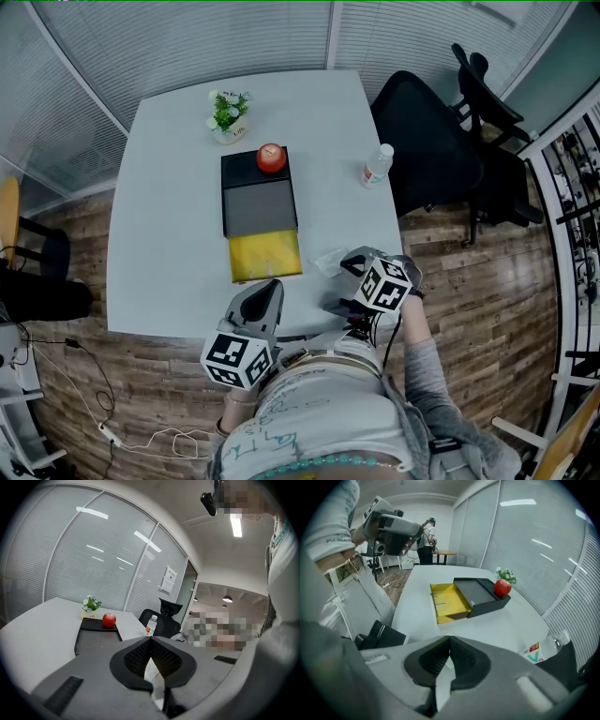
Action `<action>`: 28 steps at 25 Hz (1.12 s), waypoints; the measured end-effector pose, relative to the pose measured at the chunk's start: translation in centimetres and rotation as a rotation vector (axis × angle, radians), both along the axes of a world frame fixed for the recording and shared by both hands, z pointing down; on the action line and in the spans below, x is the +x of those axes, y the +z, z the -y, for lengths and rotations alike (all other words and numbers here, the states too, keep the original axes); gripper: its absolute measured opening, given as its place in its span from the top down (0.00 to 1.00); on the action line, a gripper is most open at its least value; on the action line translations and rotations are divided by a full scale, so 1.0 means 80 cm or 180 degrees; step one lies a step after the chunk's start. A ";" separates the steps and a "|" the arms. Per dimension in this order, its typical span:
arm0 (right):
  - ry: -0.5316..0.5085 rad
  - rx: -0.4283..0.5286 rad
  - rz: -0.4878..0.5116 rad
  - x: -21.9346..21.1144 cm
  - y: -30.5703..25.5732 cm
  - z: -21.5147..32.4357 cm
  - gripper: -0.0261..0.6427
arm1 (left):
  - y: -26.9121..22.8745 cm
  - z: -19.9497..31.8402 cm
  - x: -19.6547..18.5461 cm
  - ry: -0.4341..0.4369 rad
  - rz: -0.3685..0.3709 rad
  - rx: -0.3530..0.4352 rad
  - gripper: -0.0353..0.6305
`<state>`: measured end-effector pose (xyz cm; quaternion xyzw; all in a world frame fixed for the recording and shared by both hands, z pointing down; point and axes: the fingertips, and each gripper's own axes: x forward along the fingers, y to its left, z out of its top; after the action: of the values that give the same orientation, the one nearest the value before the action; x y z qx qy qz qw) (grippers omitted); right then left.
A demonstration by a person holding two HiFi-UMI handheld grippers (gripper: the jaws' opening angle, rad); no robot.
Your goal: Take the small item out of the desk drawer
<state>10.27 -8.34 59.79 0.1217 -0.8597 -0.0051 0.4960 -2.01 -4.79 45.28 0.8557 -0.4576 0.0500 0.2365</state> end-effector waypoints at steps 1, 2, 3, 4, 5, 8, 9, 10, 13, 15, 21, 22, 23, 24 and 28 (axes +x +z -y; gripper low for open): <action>0.0011 0.0006 0.0030 -0.002 -0.002 -0.001 0.96 | 0.001 -0.001 0.000 0.0003 0.0000 0.0000 0.95; 0.0028 0.0010 0.0064 -0.004 -0.004 -0.002 0.96 | 0.001 -0.001 0.000 0.0006 0.0000 0.0000 0.95; 0.0048 0.0013 0.0097 -0.005 -0.007 -0.002 0.96 | 0.002 -0.001 -0.001 0.0008 0.0000 0.0000 0.95; 0.0061 0.0017 0.0126 -0.007 -0.009 -0.001 0.96 | 0.002 -0.001 -0.001 0.0007 -0.0002 -0.0002 0.95; 0.0065 0.0025 0.0149 -0.008 -0.013 -0.001 0.96 | 0.002 -0.001 -0.001 0.0005 -0.0005 -0.0005 0.95; 0.0051 0.0073 0.0207 -0.013 -0.022 0.000 0.96 | 0.001 0.000 0.000 0.0007 -0.0010 -0.0006 0.95; 0.0047 0.0090 0.0231 -0.015 -0.025 -0.001 0.96 | 0.001 0.000 0.000 0.0012 -0.0009 -0.0005 0.95; 0.0042 0.0104 0.0259 -0.017 -0.028 -0.001 0.96 | 0.001 -0.001 0.000 0.0019 -0.0006 -0.0004 0.95; -0.0012 0.0113 0.0342 -0.024 -0.039 -0.003 0.96 | 0.001 0.000 0.002 0.0039 0.0004 -0.0002 0.95; -0.0065 0.0122 0.0413 -0.029 -0.047 -0.008 0.96 | 0.000 0.001 0.003 0.0037 -0.0001 0.0006 0.95; -0.0087 0.0223 0.0727 -0.048 -0.075 -0.016 0.96 | -0.005 0.004 0.004 0.0053 -0.0017 0.0051 0.95; -0.0073 0.0243 0.0777 -0.050 -0.082 -0.017 0.96 | -0.006 0.005 0.004 0.0058 -0.0022 0.0061 0.95; -0.0059 0.0275 0.0838 -0.053 -0.089 -0.017 0.96 | -0.008 0.005 0.004 0.0059 -0.0027 0.0071 0.95; -0.0043 0.0312 0.0913 -0.056 -0.097 -0.018 0.96 | -0.009 0.005 0.004 0.0058 -0.0032 0.0082 0.95; -0.0044 0.0336 0.1365 -0.076 -0.129 -0.023 0.96 | -0.014 0.008 0.003 0.0071 -0.0053 0.0136 0.95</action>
<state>4.17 -6.53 49.48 0.1399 -0.9449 -0.0275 0.2947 -1.73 -5.46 44.17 0.8659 -0.4470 0.0357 0.2215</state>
